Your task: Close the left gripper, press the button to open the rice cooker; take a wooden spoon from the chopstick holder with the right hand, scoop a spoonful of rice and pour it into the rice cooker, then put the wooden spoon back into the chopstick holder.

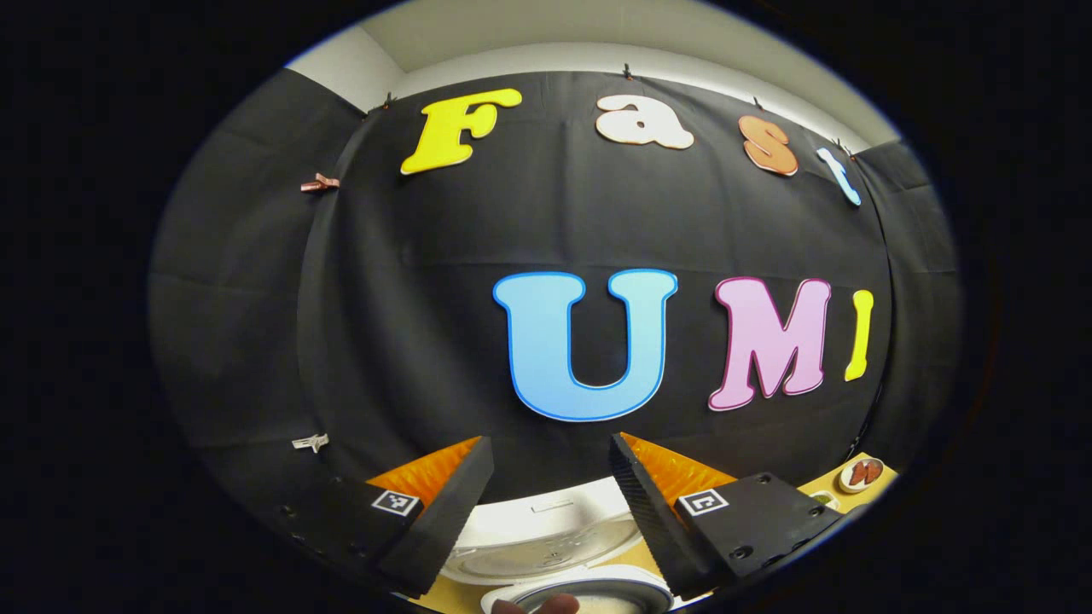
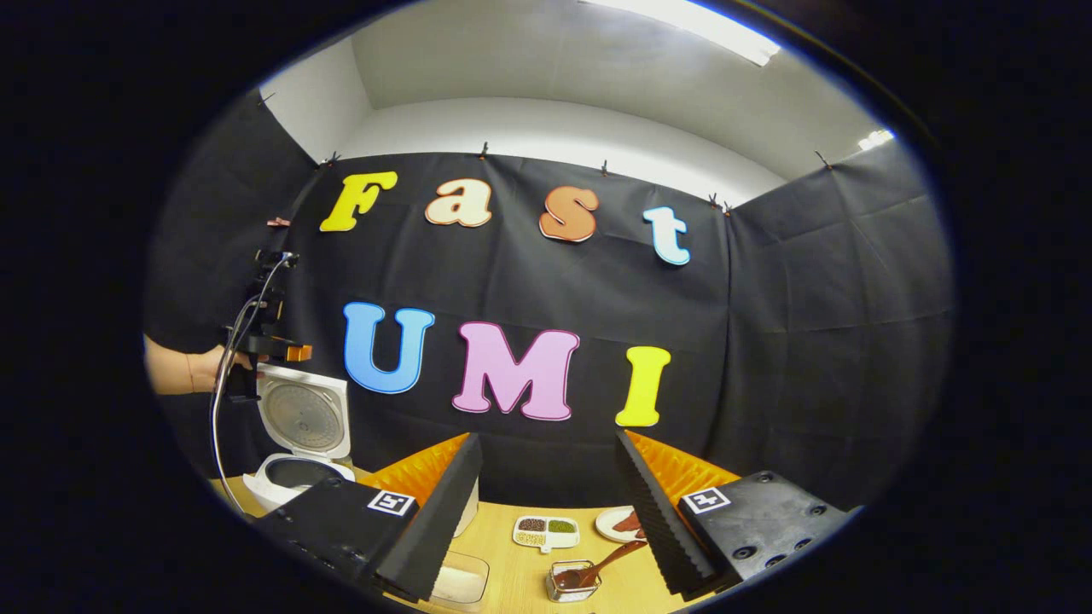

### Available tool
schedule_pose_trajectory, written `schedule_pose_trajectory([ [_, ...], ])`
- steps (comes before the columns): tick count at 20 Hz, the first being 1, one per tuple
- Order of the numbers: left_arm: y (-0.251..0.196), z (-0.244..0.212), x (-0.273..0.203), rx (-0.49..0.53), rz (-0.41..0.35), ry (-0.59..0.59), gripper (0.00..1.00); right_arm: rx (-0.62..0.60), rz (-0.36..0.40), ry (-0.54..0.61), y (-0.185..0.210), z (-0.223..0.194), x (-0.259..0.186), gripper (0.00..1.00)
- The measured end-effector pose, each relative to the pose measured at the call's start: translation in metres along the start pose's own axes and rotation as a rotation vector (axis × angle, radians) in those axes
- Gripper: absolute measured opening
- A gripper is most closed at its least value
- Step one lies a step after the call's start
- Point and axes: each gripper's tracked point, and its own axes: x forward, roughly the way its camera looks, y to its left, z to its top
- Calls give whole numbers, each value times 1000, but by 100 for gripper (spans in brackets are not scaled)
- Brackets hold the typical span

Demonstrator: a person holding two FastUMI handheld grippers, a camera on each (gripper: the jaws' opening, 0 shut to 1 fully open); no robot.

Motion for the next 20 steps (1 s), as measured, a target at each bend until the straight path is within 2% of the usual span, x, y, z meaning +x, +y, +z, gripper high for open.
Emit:
schedule_pose_trajectory([
  [4, 6, -32, 19, 13, 30, 67, 94, 17, -44, 17, -18, -8, -16, 97],
  [9, 11, -46, 14, -13, 64, 127, 99, -4, -23, 8, -15, -7, -29, 98],
  [16, -18, -64, -47, -36, 57, 202, 100, -22, 7, 41, -13, -10, -44, 98],
  [20, -40, -90, -92, -72, 91, 224, 100, 13, 0, 24, -19, -2, -49, 97],
])
